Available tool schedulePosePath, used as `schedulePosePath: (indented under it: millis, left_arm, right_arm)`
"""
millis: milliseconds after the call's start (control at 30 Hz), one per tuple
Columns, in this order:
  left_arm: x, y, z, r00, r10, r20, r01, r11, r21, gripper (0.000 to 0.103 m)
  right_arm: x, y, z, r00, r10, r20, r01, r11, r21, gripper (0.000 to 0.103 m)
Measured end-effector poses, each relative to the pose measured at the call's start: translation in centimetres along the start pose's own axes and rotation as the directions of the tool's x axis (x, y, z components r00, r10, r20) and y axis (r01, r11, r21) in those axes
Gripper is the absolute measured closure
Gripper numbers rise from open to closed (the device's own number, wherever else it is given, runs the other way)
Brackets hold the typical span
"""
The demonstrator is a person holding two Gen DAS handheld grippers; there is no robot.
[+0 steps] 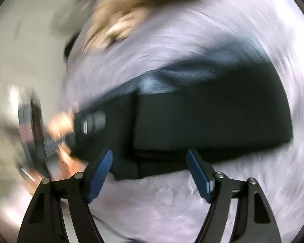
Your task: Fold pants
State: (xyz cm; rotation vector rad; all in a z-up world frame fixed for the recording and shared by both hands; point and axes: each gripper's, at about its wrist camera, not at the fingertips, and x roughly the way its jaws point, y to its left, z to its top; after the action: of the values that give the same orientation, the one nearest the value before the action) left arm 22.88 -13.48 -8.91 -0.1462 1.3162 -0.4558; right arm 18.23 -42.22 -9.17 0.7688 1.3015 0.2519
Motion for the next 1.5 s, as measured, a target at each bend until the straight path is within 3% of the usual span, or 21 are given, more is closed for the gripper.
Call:
schedulePosePath:
  millis: [67, 100, 200, 267, 300, 400, 467, 500, 567, 633, 767, 867, 967, 1000, 1067, 1133, 1167, 1267, 1333, 1433, 1500]
  left_arm:
    - [0.8, -1.6, -0.3, 0.998, -0.055, -0.027, 0.055, 0.998, 0.008, 0.039]
    - [1.5, -2.7, -0.4, 0.995, -0.085, -0.044, 0.086, 0.996, 0.016, 0.051]
    - [2.7, -4.5, -0.7, 0.991, -0.1, -0.086, 0.103, 0.994, 0.038, 0.057]
    - [3.5, -5.0, -1.0, 0.988, -0.107, -0.114, 0.112, 0.993, 0.036, 0.058]
    - [3.9, -5.1, -1.2, 0.986, -0.109, -0.126, 0.114, 0.993, 0.033, 0.066]
    - [5.3, -5.4, -1.2, 0.983, -0.105, -0.151, 0.111, 0.993, 0.033, 0.066]
    - [5.7, -5.6, -1.2, 0.983, -0.093, -0.156, 0.099, 0.994, 0.036, 0.067]
    - [5.7, -5.8, -1.2, 0.985, -0.08, -0.156, 0.087, 0.996, 0.038, 0.074]
    - [5.1, -6.2, -1.2, 0.988, -0.054, -0.143, 0.062, 0.997, 0.05, 0.074]
    - [3.3, -6.7, -1.7, 0.995, -0.031, -0.097, 0.039, 0.997, 0.073, 0.074]
    - [2.1, -7.0, -3.5, 0.998, 0.058, -0.035, -0.054, 0.992, 0.111, 0.074]
    - [3.9, -5.9, -4.2, 0.99, 0.122, -0.066, -0.118, 0.991, 0.059, 0.073]
    - [4.4, -5.6, -4.3, 0.98, 0.191, -0.058, -0.189, 0.981, 0.039, 0.043]
    - [4.2, -5.7, -4.2, 0.98, 0.192, -0.049, -0.19, 0.981, 0.042, 0.043]
    - [3.3, -5.8, -4.0, 0.981, 0.19, -0.037, -0.188, 0.981, 0.046, 0.043]
    - [2.2, -6.0, -3.5, 0.98, 0.199, -0.022, -0.198, 0.979, 0.045, 0.043]
    - [1.8, -6.2, -3.2, 0.98, 0.199, -0.013, -0.198, 0.979, 0.045, 0.043]
    - [0.1, -7.4, -1.9, 0.983, 0.181, 0.033, -0.183, 0.981, 0.06, 0.043]
    - [0.1, -9.0, -0.6, 0.987, 0.154, 0.054, -0.159, 0.983, 0.09, 0.043]
    - [1.7, -11.3, 1.0, 0.988, 0.142, 0.063, -0.149, 0.98, 0.13, 0.043]
    - [3.9, -12.7, 1.6, 0.986, 0.159, 0.056, -0.166, 0.975, 0.147, 0.043]
  right_arm:
    - [-0.9, -3.6, 0.1, 0.996, 0.09, 0.023, -0.093, 0.984, 0.149, 0.029]
    - [-1.1, -4.9, 0.1, 0.991, 0.126, 0.04, -0.131, 0.972, 0.197, 0.03]
    - [-0.8, -7.2, 0.0, 0.987, 0.153, 0.047, -0.16, 0.943, 0.292, 0.031]
    - [-0.3, -8.1, -0.6, 0.985, 0.165, 0.052, -0.173, 0.931, 0.321, 0.033]
    - [-0.2, -8.3, -0.6, 0.983, 0.175, 0.06, -0.185, 0.927, 0.326, 0.034]
    - [0.6, -9.0, -0.2, 0.978, 0.195, 0.074, -0.208, 0.914, 0.348, 0.038]
    - [2.0, -9.9, 0.7, 0.981, 0.19, 0.051, -0.194, 0.899, 0.393, 0.074]
    - [2.5, -10.2, 0.6, 0.981, 0.191, 0.034, -0.187, 0.886, 0.424, 0.098]
    - [2.4, -10.6, 0.1, 0.976, 0.212, 0.047, -0.21, 0.867, 0.452, 0.098]
    - [1.3, -9.2, 0.1, 0.972, 0.232, 0.05, -0.232, 0.891, 0.39, 0.098]
    - [0.9, -7.5, -1.0, 0.98, 0.201, -0.013, -0.186, 0.931, 0.315, 0.098]
    - [3.1, -9.8, -1.9, 0.978, 0.205, -0.033, -0.174, 0.896, 0.408, 0.098]
    - [4.6, -10.5, -1.8, 0.981, 0.188, -0.048, -0.153, 0.902, 0.403, 0.098]
    - [4.4, -10.1, -1.6, 0.981, 0.183, -0.06, -0.148, 0.916, 0.373, 0.097]
    - [3.8, -9.0, -1.4, 0.98, 0.173, -0.094, -0.135, 0.939, 0.316, 0.091]
    - [2.1, -7.8, -1.5, 0.978, 0.131, -0.161, -0.09, 0.968, 0.236, 0.066]
    - [1.4, -7.3, -1.4, 0.979, 0.109, -0.172, -0.075, 0.978, 0.194, 0.062]
    - [-2.1, -5.6, -0.5, 0.987, 0.099, -0.126, -0.093, 0.994, 0.055, 0.062]
    - [-4.3, -4.7, 1.0, 0.998, 0.039, -0.043, -0.04, 0.999, -0.025, 0.063]
    - [-6.0, -4.9, 3.7, 0.996, -0.063, 0.065, 0.067, 0.996, -0.066, 0.082]
    - [-5.8, -5.9, 6.0, 0.99, -0.107, 0.094, 0.111, 0.993, -0.042, 0.083]
